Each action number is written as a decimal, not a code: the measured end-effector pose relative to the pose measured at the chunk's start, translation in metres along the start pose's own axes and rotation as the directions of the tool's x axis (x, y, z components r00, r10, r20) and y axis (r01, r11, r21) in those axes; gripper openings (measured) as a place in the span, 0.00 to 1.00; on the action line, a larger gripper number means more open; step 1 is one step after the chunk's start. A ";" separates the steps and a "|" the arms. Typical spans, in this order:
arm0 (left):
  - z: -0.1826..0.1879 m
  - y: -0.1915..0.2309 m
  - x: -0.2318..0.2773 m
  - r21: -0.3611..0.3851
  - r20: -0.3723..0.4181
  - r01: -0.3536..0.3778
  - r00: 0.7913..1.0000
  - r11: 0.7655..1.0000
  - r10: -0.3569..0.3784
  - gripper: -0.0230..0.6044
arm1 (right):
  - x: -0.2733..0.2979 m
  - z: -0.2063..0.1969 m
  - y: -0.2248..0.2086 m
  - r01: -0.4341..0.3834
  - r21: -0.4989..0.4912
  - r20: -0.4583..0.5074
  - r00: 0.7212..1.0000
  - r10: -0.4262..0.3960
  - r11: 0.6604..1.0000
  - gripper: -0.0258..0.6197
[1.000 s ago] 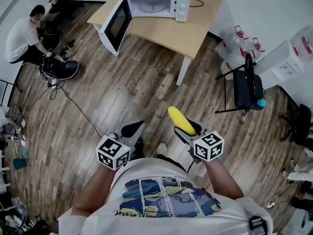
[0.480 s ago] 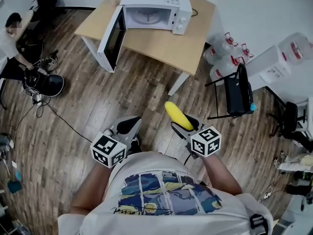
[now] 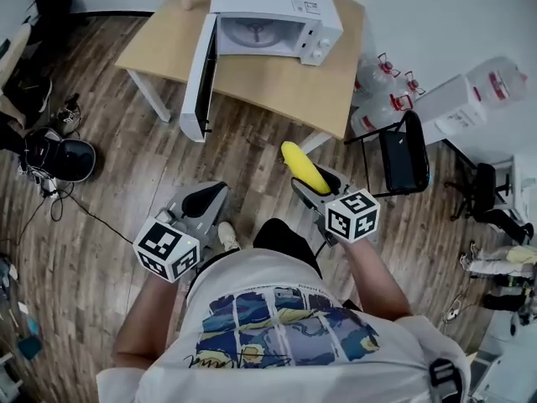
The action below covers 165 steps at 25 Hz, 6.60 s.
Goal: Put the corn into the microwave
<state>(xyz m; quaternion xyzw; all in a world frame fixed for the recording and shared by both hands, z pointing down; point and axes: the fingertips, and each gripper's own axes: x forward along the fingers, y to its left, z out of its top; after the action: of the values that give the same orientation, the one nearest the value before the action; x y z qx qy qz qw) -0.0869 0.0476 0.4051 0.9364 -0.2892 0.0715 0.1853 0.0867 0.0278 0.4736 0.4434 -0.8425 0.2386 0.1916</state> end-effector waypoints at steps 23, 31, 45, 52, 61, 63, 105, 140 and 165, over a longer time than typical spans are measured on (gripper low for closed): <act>0.116 0.141 0.087 0.015 0.054 -0.153 0.987 0.988 0.152 0.05 | 0.251 0.162 -0.186 -0.058 -0.200 -0.065 0.997 0.046 0.978 0.43; 0.140 0.173 0.133 0.005 0.051 -0.208 0.977 0.978 0.207 0.05 | 0.341 0.183 -0.237 -0.091 -0.268 -0.113 0.992 0.063 0.959 0.43; 0.152 0.215 0.140 -0.037 0.051 -0.398 0.915 0.917 0.399 0.05 | 0.451 0.188 -0.284 -0.086 -0.320 -0.143 0.989 0.041 0.944 0.43; 0.149 0.224 0.135 -0.052 0.037 -0.448 0.892 0.893 0.450 0.05 | 0.479 0.194 -0.290 -0.058 -0.317 -0.123 0.992 0.019 0.947 0.43; 0.147 0.224 0.126 -0.068 0.029 -0.485 0.873 0.872 0.487 0.05 | 0.485 0.194 -0.292 -0.024 -0.330 -0.148 0.989 -0.026 0.944 0.43; 0.147 0.225 0.125 -0.070 0.026 -0.487 0.871 0.870 0.490 0.05 | 0.486 0.196 -0.291 -0.018 -0.321 -0.159 0.987 -0.035 0.947 0.43; 0.101 0.162 0.053 -0.049 0.028 -0.301 0.953 0.952 0.303 0.05 | 0.366 0.149 -0.256 0.150 -0.165 -0.075 0.984 -0.164 0.975 0.46; -0.022 0.033 -0.019 -0.011 -0.053 -0.119 0.992 0.993 0.118 0.05 | 0.117 0.006 -0.029 -0.042 -0.107 -0.110 0.994 0.030 0.993 0.06; -0.011 0.054 -0.022 -0.045 0.009 -0.185 0.983 0.982 0.185 0.05 | 0.121 0.065 0.020 -0.203 -0.221 -0.074 0.979 0.191 0.954 0.05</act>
<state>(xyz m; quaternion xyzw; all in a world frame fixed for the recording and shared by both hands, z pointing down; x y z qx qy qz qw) -0.1360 0.0222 0.4269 0.9016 -0.3777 0.0758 0.1967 -0.0021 -0.0782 0.4810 0.3261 -0.8990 0.1697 0.2382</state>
